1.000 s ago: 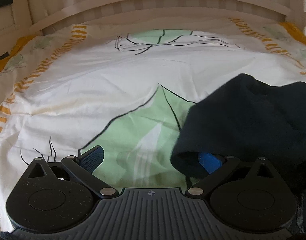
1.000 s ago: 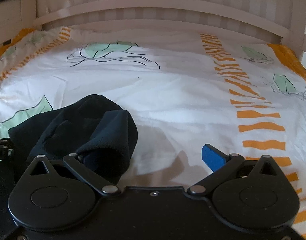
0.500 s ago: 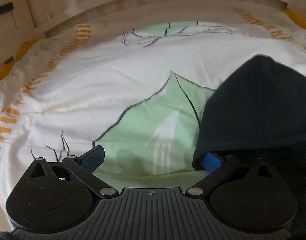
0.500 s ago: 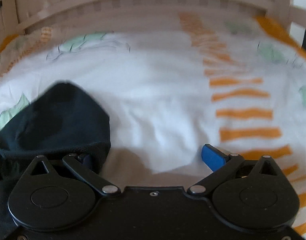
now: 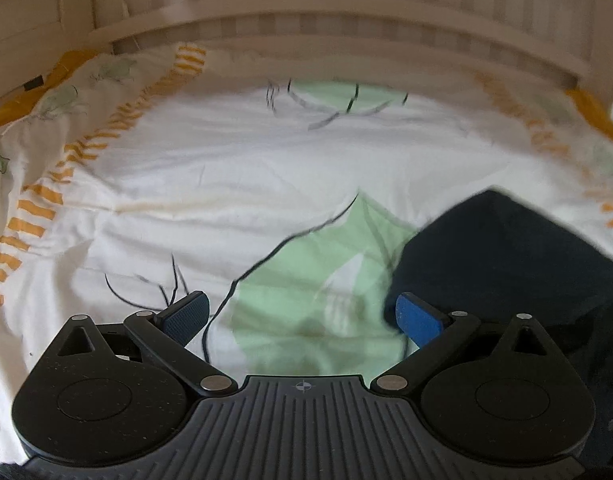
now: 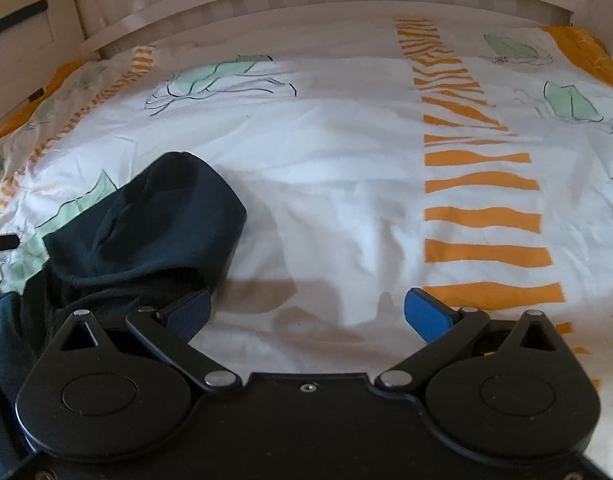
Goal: Fold large clothes
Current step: 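Move the open right gripper toward the hood of the black hoodie, then grasp the hood with the right gripper and lift it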
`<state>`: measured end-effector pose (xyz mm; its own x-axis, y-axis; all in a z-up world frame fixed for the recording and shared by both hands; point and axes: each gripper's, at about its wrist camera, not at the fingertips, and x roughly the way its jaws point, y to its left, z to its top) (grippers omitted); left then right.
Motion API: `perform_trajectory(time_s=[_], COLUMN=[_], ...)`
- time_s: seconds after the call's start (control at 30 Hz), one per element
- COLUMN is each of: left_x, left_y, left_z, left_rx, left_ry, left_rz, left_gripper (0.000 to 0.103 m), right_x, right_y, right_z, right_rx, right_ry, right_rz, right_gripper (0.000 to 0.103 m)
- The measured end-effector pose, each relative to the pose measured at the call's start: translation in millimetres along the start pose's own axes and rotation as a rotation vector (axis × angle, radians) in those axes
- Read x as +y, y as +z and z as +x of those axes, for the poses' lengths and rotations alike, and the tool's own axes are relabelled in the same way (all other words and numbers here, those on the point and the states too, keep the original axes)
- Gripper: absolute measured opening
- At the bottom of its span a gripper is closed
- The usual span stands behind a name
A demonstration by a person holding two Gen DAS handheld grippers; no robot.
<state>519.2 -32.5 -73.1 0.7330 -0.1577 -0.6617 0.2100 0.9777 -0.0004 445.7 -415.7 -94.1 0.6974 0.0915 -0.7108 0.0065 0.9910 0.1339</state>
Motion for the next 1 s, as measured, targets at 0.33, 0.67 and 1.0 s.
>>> perform_trajectory(time_s=[0.33,0.67,1.0], left_x=[-71,-63,-67], left_y=[-6,-50,-54], left_z=[25,61,61], left_rx=[0.019,0.064,0.035], left_ry=[-0.121,-0.137,-0.124], left_rz=[0.017,-0.031,-0.021], left_gripper=[0.101,0.103,0.103], right_x=[19,23,69], right_y=[16,0,62], right_z=[-4,35,36], right_rx=[-0.123,0.026,-0.103], right_ry=[0.121,0.042,0.128], right_rz=[0.093,0.063,-0.035], right_gripper=[0.065,0.055,0.076])
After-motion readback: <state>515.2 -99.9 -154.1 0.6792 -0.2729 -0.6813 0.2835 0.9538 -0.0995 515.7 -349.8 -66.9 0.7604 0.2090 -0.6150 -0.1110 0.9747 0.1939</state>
